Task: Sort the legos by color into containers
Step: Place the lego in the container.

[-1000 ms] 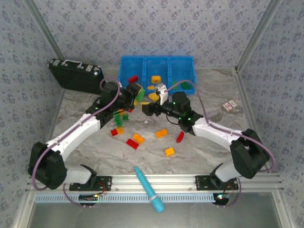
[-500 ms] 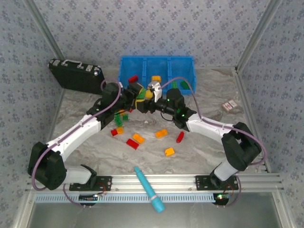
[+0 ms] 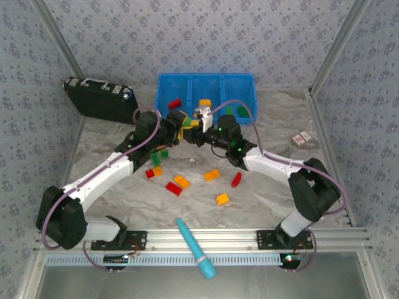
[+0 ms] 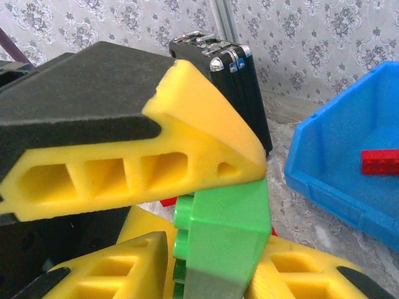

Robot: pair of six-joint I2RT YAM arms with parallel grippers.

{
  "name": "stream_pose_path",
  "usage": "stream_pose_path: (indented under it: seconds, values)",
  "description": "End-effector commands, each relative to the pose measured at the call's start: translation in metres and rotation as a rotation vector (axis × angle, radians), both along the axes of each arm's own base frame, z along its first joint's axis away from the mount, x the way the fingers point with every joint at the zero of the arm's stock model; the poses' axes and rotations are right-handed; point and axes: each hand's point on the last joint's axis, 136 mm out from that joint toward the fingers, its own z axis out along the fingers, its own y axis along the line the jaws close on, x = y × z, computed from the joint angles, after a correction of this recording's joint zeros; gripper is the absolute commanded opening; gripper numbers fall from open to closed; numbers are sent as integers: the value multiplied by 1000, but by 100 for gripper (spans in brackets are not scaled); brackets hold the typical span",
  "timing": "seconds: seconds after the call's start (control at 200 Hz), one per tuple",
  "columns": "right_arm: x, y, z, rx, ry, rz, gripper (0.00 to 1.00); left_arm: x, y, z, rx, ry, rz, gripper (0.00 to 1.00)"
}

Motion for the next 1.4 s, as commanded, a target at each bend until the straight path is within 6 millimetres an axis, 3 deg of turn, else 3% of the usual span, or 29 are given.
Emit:
stream_pose_path:
  seconds: [0.0, 0.27, 0.605, 0.96, 1.07, 1.204, 1.374, 1.394]
  values:
    - [-4, 11, 26, 44, -67, 50, 33, -14, -15, 14, -49, -15, -65, 51]
    - [-3, 10, 28, 47, -81, 54, 27, -16, -15, 14, -53, -11, -69, 52]
    - [4, 7, 26, 54, -61, 42, 21, -15, -15, 16, -44, -13, -72, 67]
    - [18, -1, 19, 45, -40, -5, 19, -12, -7, 16, -20, -21, -46, 89]
    - [28, -13, 15, 11, -27, -47, 19, -10, 7, 21, 11, -46, -25, 100]
    - [37, -32, 14, -102, -31, -107, 19, -12, 38, 25, 106, -93, 31, 100]
    - [58, -79, 10, -273, -10, -257, 19, -26, 86, 19, 313, -126, 90, 100]
    - [65, -86, 23, -271, -26, -284, 19, -28, 91, 16, 343, -123, 86, 100]
